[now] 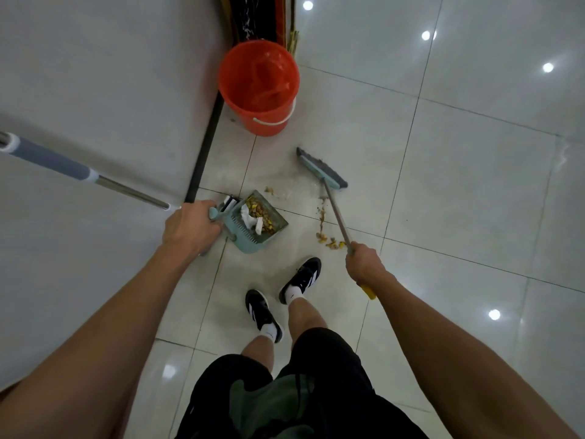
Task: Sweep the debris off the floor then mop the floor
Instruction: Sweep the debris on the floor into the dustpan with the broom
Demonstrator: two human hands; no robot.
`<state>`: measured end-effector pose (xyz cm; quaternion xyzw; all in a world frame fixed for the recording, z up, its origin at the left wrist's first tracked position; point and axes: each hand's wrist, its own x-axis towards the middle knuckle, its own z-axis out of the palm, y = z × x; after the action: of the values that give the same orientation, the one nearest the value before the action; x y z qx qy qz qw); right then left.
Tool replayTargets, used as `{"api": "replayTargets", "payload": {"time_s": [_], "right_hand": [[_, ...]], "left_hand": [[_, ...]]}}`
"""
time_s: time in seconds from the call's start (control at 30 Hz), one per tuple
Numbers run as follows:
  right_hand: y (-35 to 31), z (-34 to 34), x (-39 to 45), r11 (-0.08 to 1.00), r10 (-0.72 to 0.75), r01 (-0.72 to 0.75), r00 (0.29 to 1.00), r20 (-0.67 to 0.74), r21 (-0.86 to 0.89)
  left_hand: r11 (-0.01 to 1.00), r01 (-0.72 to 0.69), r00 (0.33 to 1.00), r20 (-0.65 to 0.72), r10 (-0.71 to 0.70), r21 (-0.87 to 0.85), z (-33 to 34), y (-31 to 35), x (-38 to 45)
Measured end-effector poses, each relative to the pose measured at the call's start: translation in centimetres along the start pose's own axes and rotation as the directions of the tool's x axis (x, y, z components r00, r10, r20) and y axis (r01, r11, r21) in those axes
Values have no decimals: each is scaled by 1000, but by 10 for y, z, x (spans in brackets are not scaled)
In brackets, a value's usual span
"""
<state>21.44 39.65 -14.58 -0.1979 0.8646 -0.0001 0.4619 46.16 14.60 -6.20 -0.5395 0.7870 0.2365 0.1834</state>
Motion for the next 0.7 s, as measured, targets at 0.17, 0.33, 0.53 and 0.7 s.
{"api": "replayTargets", "payload": {"time_s": [0.17, 0.33, 0.53, 0.7], "right_hand": [[-14, 17, -11, 997, -59, 63, 994, 94, -39], [-20, 31, -32, 986, -111, 132, 976, 189, -100], [-17, 49, -62, 993, -110, 116, 949, 294, -3], [-8, 62, -87, 989, -98, 56, 942, 322, 136]], "left_hand": [[1000, -24, 1000, -7, 24, 10, 6, -1, -1], [999, -22, 1000, 14, 22, 35, 15, -8, -6], [998, -49, 999, -10, 49, 28, 26, -24, -18], [998, -62, 998, 6, 61, 15, 34, -43, -32]]}}
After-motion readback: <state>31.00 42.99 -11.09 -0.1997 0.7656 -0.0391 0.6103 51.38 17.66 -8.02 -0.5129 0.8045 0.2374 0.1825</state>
